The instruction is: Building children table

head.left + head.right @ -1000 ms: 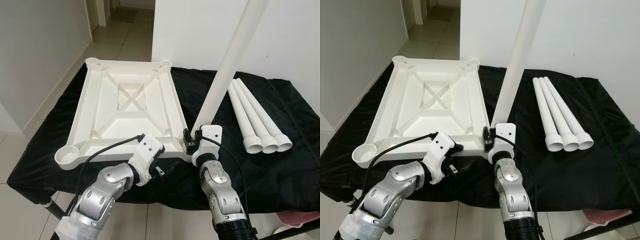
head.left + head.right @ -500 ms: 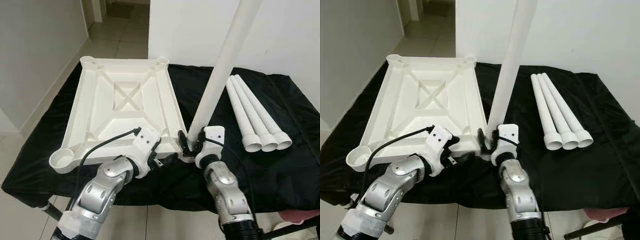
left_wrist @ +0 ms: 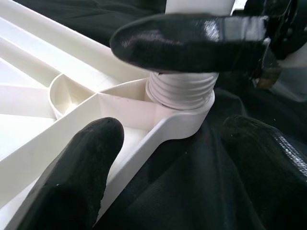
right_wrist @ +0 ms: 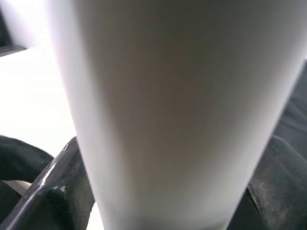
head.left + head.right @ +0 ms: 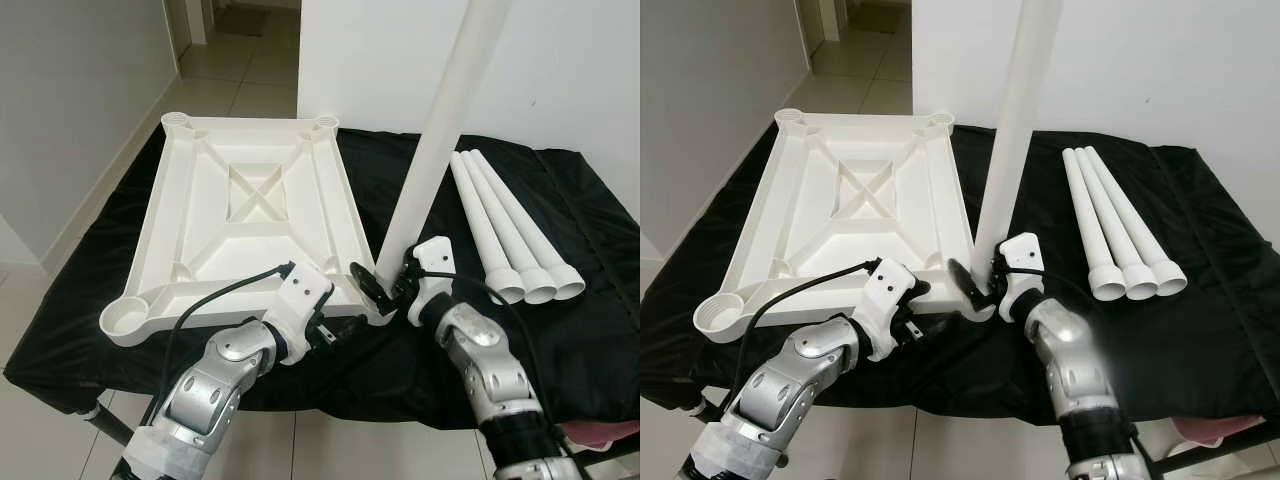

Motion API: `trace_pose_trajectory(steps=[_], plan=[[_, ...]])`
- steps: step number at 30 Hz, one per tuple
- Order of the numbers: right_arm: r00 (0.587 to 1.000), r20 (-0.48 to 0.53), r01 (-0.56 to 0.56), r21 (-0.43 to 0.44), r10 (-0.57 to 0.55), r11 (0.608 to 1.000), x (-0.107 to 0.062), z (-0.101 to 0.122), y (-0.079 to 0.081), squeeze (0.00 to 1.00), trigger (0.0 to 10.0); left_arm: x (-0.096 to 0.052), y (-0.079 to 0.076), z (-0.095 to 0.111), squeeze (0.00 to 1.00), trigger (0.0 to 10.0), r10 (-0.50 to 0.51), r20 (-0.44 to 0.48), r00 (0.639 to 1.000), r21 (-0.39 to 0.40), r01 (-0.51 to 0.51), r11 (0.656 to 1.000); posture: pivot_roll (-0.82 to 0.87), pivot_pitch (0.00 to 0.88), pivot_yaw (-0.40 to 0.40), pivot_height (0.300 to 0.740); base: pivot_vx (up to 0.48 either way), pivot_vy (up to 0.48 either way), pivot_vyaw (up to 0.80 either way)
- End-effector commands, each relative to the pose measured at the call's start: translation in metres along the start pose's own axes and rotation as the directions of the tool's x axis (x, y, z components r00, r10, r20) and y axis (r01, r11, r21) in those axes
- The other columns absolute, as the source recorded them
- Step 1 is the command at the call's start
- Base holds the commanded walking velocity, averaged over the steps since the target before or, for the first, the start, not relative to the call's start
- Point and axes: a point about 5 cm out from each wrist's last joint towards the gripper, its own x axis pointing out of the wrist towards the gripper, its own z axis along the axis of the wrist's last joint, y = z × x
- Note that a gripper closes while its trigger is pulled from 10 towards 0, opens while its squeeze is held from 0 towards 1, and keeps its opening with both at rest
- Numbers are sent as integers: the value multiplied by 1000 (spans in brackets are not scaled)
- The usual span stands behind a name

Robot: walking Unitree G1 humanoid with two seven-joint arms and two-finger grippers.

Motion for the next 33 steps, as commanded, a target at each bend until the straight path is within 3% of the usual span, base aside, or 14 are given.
trace_pose_trajectory(steps=[1, 2, 14, 15, 16, 17, 18, 22, 23, 26, 33], plan=[[999, -7, -45, -6, 45, 999, 3, -1, -1, 0, 3098, 0, -1, 0, 0, 10000, 6, 3, 1000, 9, -6, 1000, 10, 42, -54, 740, 0, 0, 0], [998, -20, -56, -11, 55, 998, 3, -3, -4, 0, 0, 0, 0, 0, 0, 10000, 9, 4, 1000, 9, -9, 1000, 13, 41, -57, 740, 0, 0, 0], [996, -52, -72, 3, 72, 997, -1, -13, -16, 0, 0, 0, -1, 0, 0, 10000, 11, 5, 1000, 8, -11, 1000, 7, 41, -53, 740, 0, 0, 0], [996, -53, -67, 6, 67, 998, -2, -14, -16, 0, 980, 0, -1, 0, 0, 10000, 9, 6, 1000, 7, -9, 1000, 7, 41, -53, 740, 0, 0, 0], [996, -53, -67, 6, 67, 998, -2, -14, -16, 0, 980, 0, -1, 0, 0, 10000, 9, 6, 1000, 7, -9, 1000, 7, 41, -53, 740, 0, 0, 0], [997, -53, -54, 18, 55, 998, -2, -15, -16, 0, 6392, 1, -1, 0, 0, 10000, 8, 7, 1000, 7, -8, 1000, 5, 42, -52, 740, 0, 0, 0], [998, -53, -35, 26, 36, 999, -3, -16, -15, 0, 10000, 1, -1, 0, 0, 10000, 7, 6, 1000, 8, -7, 1000, 5, 42, -52, 740, 0, 0, 0], [999, -45, 1, 38, 1, 999, -2, -16, -14, 0, 10000, 2, -1, 0, 0, 10000, 5, 6, 1000, 8, -5, 1000, 2, 42, -51, 740, 0, 0, 0], [995, -52, 92, 51, -90, 994, 0, -17, -12, 0, 10000, 1, -1, 0, 0, 10000, 4, 6, 1000, 8, -4, 1000, 1, 42, -55, 740, 0, 0, 0], [981, -68, 186, 83, -180, 979, 1, -19, -10, 0, 10000, 1, -2, 0, 0, 10000, 4, 6, 1000, 7, -4, 1000, 1, 42, -59, 740, 0, 0, 0], [952, -87, 304, 115, -295, 946, 1, -20, -8, 0, 10000, 2, -4, -1, 0, 10000, 1, 7, 1000, 2, -1, 1000, 0, 41, -63, 740, 0, 0, 0]])
